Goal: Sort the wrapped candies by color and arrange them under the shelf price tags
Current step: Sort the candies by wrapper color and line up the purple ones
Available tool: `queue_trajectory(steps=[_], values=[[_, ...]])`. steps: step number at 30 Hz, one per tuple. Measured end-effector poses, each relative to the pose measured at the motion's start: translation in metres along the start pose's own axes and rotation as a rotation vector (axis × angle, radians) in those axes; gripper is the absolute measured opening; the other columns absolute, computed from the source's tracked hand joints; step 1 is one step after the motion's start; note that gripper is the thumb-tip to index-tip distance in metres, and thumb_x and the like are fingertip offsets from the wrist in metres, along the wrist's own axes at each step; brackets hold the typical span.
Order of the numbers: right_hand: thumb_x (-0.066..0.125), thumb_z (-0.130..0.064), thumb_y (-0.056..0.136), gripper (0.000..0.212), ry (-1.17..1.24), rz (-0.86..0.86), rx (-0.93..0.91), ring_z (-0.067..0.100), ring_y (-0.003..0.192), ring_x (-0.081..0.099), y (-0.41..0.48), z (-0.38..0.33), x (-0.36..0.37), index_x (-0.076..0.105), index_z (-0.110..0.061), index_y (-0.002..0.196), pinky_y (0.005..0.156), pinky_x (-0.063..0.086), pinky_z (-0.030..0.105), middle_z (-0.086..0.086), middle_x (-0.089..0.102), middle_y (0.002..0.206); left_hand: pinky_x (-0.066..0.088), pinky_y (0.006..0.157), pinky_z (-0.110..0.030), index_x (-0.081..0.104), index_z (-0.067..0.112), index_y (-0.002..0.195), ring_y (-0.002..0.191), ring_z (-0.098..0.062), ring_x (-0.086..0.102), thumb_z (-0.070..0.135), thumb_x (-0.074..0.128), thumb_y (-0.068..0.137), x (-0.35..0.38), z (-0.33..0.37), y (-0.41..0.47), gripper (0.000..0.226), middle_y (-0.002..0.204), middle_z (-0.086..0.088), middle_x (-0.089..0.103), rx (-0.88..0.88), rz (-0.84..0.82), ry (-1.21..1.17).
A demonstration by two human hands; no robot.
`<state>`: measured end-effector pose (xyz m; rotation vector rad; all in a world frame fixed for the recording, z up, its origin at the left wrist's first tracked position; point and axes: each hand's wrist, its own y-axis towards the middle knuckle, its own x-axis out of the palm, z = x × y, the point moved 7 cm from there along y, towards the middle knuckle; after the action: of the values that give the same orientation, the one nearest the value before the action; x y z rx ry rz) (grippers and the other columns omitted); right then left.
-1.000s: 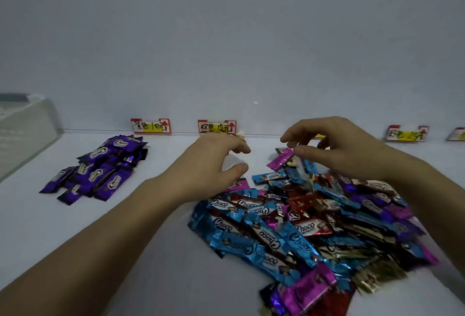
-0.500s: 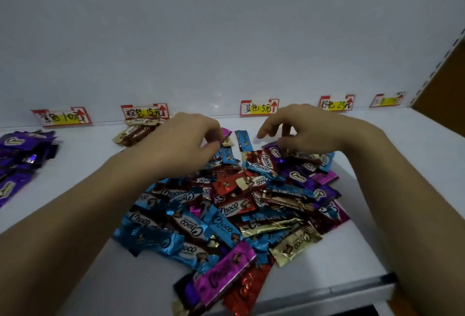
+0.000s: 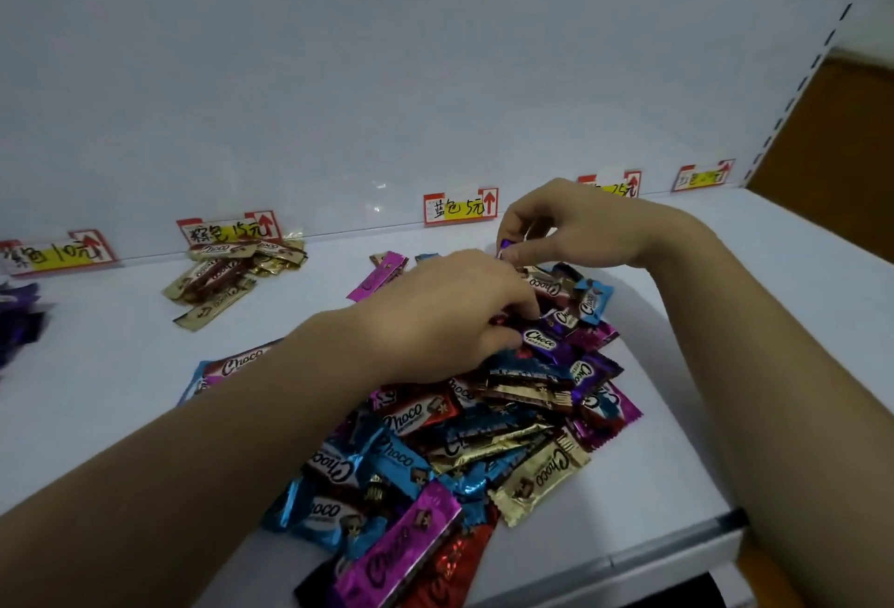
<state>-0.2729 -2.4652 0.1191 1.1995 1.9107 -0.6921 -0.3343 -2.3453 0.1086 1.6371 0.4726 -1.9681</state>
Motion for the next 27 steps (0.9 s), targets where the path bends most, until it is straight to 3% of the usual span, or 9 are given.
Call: queue_trajectory(steps=[5,10,13,14,17,19,21,24,27], values=[[0.071,-0.015,0.092,0.006,0.117,0.103,0.029,0.005,0.063,0.057,-0.002,0.003,-0.008,0.072,-0.009,0.092,0.056,0.044,0.012,0.01,0.07,0.08,0.04,0.103,-0.04,0.055,0.035,0.136,0.125,-0.012,0.046,0.04,0.063,0.095,0.006,0.001,0.01,0.041,0.135,0.014,0.056,-0.01,-0.02,0.031],[0.073,-0.013,0.09,0.01,0.196,0.226,-0.013,0.012,0.064,0.06,-0.004,-0.005,-0.017,0.071,-0.006,0.096,0.06,0.049,0.027,0.013,0.069,0.078,0.053,0.084,-0.035,0.074,0.028,0.112,0.094,-0.006,0.063,0.032,0.071,0.092,-0.019,-0.004,0.0,0.021,0.106,0.013,0.073,-0.075,0.27,-0.102],[0.074,-0.006,0.087,0.013,0.282,0.227,-0.015,0.019,0.067,0.065,-0.004,-0.01,-0.014,0.069,-0.003,0.098,0.07,0.055,0.041,0.018,0.07,0.079,0.049,0.077,-0.018,0.076,0.029,0.105,0.083,-0.001,0.063,0.035,0.075,0.088,-0.033,-0.012,-0.022,0.018,0.091,0.016,0.071,-0.148,0.355,-0.156],[0.076,-0.006,0.086,0.014,0.312,0.215,-0.018,0.021,0.068,0.067,-0.004,-0.014,-0.01,0.068,-0.002,0.098,0.072,0.057,0.042,0.017,0.07,0.078,0.044,0.072,-0.009,0.076,0.029,0.104,0.08,0.001,0.062,0.035,0.076,0.087,-0.038,-0.017,-0.033,0.018,0.086,0.018,0.069,-0.18,0.373,-0.172],[0.079,-0.011,0.084,0.02,0.393,0.204,-0.022,0.026,0.073,0.074,-0.005,-0.032,0.005,0.065,0.0,0.093,0.071,0.062,0.036,0.021,0.07,0.085,0.04,0.065,-0.004,0.076,0.034,0.099,0.08,0.006,0.062,0.035,0.075,0.087,-0.048,-0.044,-0.081,0.012,0.08,0.022,0.068,-0.304,0.421,-0.242],[0.079,-0.01,0.083,0.021,0.438,0.211,-0.033,0.028,0.074,0.075,-0.004,-0.049,0.015,0.063,0.001,0.092,0.071,0.062,0.033,0.025,0.069,0.087,0.04,0.059,-0.007,0.074,0.039,0.09,0.075,0.008,0.062,0.032,0.074,0.087,-0.052,-0.068,-0.119,0.007,0.075,0.022,0.069,-0.401,0.466,-0.294],[0.08,-0.012,0.083,0.022,0.443,0.235,-0.058,0.024,0.07,0.074,0.002,-0.068,0.022,0.063,0.001,0.091,0.064,0.059,0.027,0.024,0.071,0.081,0.043,0.061,-0.013,0.071,0.043,0.085,0.072,0.007,0.063,0.027,0.074,0.088,-0.055,-0.093,-0.157,0.017,0.072,0.022,0.069,-0.512,0.536,-0.322],[0.081,-0.014,0.082,0.02,0.395,0.281,-0.067,0.011,0.055,0.066,0.015,-0.098,0.031,0.065,-0.003,0.088,0.053,0.047,0.015,0.018,0.071,0.07,0.049,0.067,-0.025,0.076,0.034,0.092,0.073,0.003,0.066,0.022,0.073,0.09,-0.058,-0.129,-0.208,0.013,0.072,0.02,0.072,-0.669,0.61,-0.324],[0.08,-0.017,0.083,0.018,0.354,0.2,-0.044,0.012,0.06,0.07,0.035,-0.127,0.052,0.068,-0.01,0.094,0.053,0.049,0.018,0.01,0.074,0.068,0.044,0.063,-0.025,0.076,0.029,0.091,0.066,-0.001,0.067,0.019,0.073,0.09,-0.061,-0.155,-0.249,0.011,0.069,0.016,0.073,-0.784,0.67,-0.355]])
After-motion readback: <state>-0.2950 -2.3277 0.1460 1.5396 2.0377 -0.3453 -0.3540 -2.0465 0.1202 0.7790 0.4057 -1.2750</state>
